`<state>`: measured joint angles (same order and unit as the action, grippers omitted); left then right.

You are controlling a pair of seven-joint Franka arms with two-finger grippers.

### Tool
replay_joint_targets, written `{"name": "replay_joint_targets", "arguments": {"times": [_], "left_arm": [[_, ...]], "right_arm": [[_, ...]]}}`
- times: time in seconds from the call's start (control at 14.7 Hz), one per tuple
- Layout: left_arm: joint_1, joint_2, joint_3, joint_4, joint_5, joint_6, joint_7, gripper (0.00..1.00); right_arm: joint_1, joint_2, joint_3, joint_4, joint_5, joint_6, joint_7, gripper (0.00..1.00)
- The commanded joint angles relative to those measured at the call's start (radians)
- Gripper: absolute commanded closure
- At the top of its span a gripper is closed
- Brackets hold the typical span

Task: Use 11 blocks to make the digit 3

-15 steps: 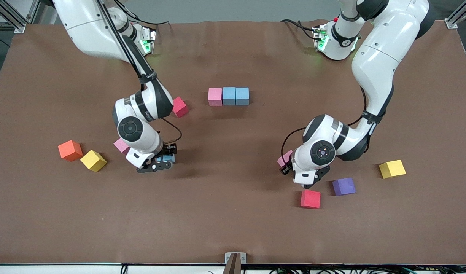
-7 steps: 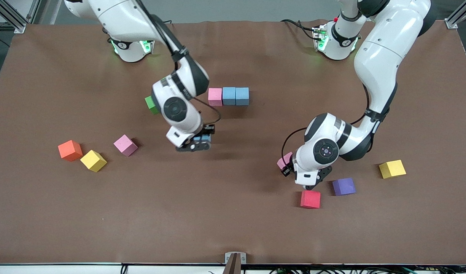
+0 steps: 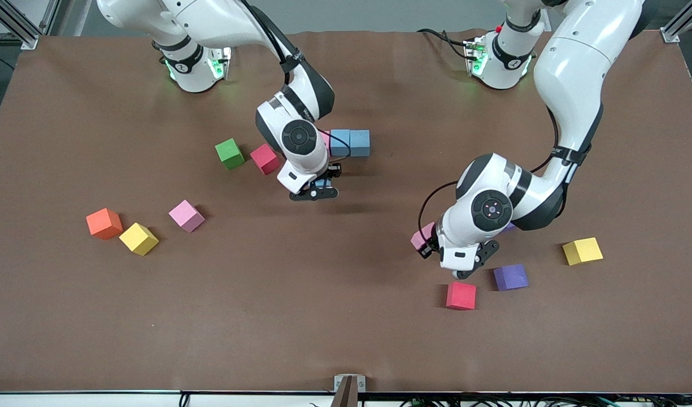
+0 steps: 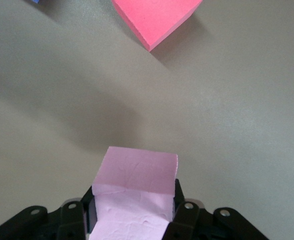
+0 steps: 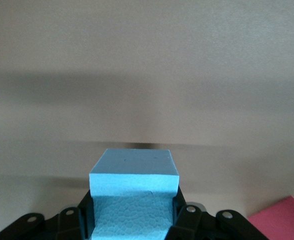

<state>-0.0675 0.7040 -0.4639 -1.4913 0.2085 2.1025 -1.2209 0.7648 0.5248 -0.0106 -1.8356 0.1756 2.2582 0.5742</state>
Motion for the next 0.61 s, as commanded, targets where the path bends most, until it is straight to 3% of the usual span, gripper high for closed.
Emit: {"name": "replay_joint_targets", "arguments": {"times": [0.0, 0.54], "left_arm": [[0.009, -0.031, -0.007, -0.012, -0.026, -0.022, -0.005, 0.78], [0.006, -0.037, -0.007, -0.010, -0.067, -0.029, -0.005, 0.80]], "right_arm": [[0.014, -0.072, -0.009, -0.115, -0.001, 0.084, 0.038, 0.65], [0.033, -0.123, -0.009, -0.186, -0.001, 0.092, 0.042, 0.65]]}}
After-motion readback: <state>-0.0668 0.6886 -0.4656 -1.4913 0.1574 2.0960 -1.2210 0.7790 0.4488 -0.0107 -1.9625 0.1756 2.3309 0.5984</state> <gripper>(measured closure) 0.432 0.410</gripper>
